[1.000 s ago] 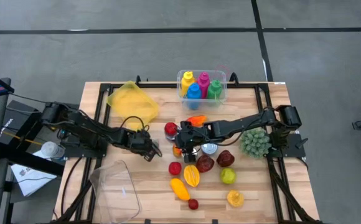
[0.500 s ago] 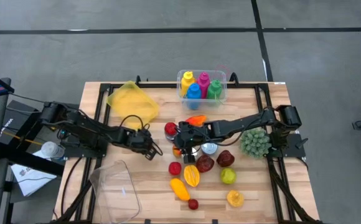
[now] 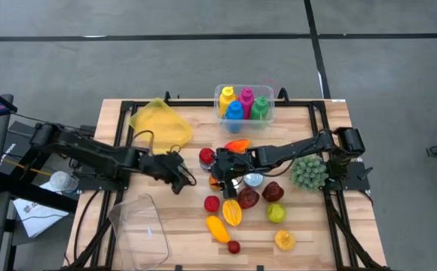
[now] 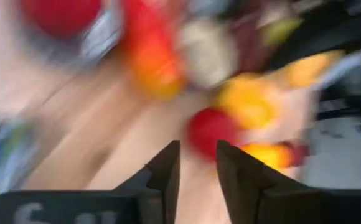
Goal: Pick & Place Food Item
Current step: Put the green tuna can into the yellow bin
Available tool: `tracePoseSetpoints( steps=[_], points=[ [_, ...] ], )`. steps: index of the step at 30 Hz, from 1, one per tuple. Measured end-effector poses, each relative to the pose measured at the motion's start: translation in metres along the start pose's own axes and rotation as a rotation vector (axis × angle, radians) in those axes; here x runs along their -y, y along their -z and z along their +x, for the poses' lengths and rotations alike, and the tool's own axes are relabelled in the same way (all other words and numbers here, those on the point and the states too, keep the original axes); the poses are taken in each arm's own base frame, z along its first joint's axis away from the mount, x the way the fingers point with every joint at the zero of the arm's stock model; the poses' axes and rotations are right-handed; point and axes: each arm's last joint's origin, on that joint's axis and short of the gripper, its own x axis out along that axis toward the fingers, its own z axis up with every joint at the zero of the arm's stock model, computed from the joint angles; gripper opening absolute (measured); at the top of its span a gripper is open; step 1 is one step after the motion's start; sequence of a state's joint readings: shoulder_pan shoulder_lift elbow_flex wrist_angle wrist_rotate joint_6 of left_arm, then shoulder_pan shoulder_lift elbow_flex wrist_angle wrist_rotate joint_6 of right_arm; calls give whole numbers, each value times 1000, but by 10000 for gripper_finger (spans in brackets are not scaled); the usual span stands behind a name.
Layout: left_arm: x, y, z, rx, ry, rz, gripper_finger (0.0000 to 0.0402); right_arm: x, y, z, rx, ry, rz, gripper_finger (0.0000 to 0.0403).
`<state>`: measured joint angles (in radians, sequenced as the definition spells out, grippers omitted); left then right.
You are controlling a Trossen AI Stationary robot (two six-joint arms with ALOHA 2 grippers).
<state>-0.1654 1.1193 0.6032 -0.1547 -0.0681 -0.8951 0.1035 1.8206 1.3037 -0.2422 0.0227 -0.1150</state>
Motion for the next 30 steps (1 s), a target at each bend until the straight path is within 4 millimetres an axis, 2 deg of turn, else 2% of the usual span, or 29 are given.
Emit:
tracePoseSetpoints(
  steps=[3, 7, 10, 15, 19, 23, 26, 30],
  points=[
    [5, -8, -24, 102, 56, 45, 117, 3, 2, 0, -21, 4, 5, 234],
    [-2, -2, -44, 105, -20, 85, 131, 7, 7, 0, -61, 7, 13, 235],
    [-11, 5, -47, 71, -131, 121, 131, 9, 9, 0, -81, -12, 19, 235],
    [-7, 2, -50, 57, -125, 273, 112, 12, 7, -11, -77, -36, 26, 235],
    [5, -9, -64, 61, -149, 363, 103, 21, -3, -37, -24, -15, 34, 235],
    [11, -14, -71, 44, -140, 440, 111, 33, -13, -75, 54, 21, 53, 235],
    [12, -13, -71, 9, -108, 453, 141, 40, -18, -106, 110, 48, 71, 235],
    [10, -11, -67, -28, -131, 506, 212, 46, -19, -139, 160, 72, 110, 235]
  ],
)
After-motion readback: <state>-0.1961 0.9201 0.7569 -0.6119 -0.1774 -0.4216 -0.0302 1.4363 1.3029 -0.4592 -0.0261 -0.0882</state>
